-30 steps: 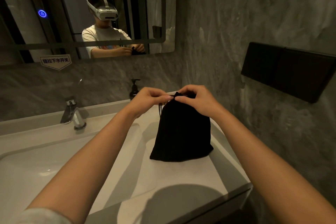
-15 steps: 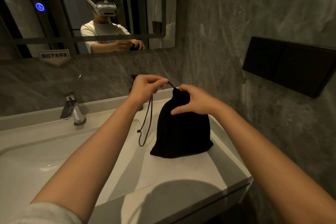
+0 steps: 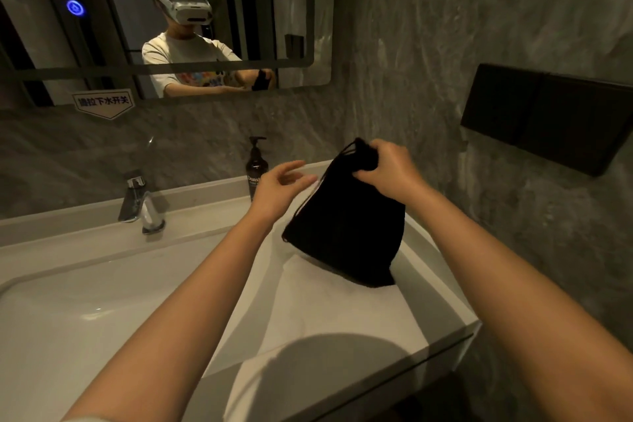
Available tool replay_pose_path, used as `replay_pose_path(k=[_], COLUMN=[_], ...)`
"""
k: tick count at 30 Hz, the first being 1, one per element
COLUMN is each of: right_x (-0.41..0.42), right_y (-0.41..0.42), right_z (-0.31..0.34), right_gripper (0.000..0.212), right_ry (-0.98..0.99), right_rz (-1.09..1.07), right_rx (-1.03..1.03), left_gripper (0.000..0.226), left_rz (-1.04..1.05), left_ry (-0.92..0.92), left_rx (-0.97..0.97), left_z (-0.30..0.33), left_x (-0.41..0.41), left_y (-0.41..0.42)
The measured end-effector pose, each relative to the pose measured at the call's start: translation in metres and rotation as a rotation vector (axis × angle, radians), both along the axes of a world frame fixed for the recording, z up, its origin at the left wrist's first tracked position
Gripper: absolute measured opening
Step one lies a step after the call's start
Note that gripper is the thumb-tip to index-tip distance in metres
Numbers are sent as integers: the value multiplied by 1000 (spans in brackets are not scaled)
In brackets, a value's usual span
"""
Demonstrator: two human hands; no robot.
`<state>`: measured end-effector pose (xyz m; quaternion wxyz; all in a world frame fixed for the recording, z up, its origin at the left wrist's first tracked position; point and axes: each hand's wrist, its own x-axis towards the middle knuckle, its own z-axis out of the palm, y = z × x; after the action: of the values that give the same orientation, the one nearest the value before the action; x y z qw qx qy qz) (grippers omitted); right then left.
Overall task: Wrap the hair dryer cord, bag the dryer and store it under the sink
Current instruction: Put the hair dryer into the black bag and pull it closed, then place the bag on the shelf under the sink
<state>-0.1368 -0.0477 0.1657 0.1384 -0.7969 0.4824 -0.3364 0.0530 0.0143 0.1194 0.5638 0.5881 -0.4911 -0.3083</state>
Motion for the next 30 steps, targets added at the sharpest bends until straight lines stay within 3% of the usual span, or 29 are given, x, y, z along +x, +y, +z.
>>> replay_pose_path(k=[3,5,8,10,13,15,20,24,26,30], right_x=[-13,-19,-25,-26,-28,-33,-67,-71,-64,-45], right_y=[-5,-3,9,22,40,53,74,97,111,139], right_z=[-1,-4,-16,-26,-39,-43,-43,-58,-69,-87], right_gripper=[34,38,42,44,49,52,55,47,42,62], right_ry=[-258,-455,-731,-900,-986,-920,-449,-272,-160,131], right_rz=[-159,-227,-266,-260,-234,-168,84,213,273,332], right_rx=[137,279,467,549,628,681,910,1070,1108,1047], left_gripper=[103,120,122,108,89,84,78,80,79,59], left_rz=[77,80,-103,-235,-234,-234,-311,-415,-459,-492], left_ry=[87,167,371,480,466,397,233,61,3,-125], left_rx=[198,370,492,458,385,348,401,470,486,532], left_z=[-31,-49,-67,-69,-71,-71,-69,-62,-60,-60], left_x=[8,8,11,17,25,29,53,56,49,24], left_y=[10,16,22,26,31,35,44,53,57,70])
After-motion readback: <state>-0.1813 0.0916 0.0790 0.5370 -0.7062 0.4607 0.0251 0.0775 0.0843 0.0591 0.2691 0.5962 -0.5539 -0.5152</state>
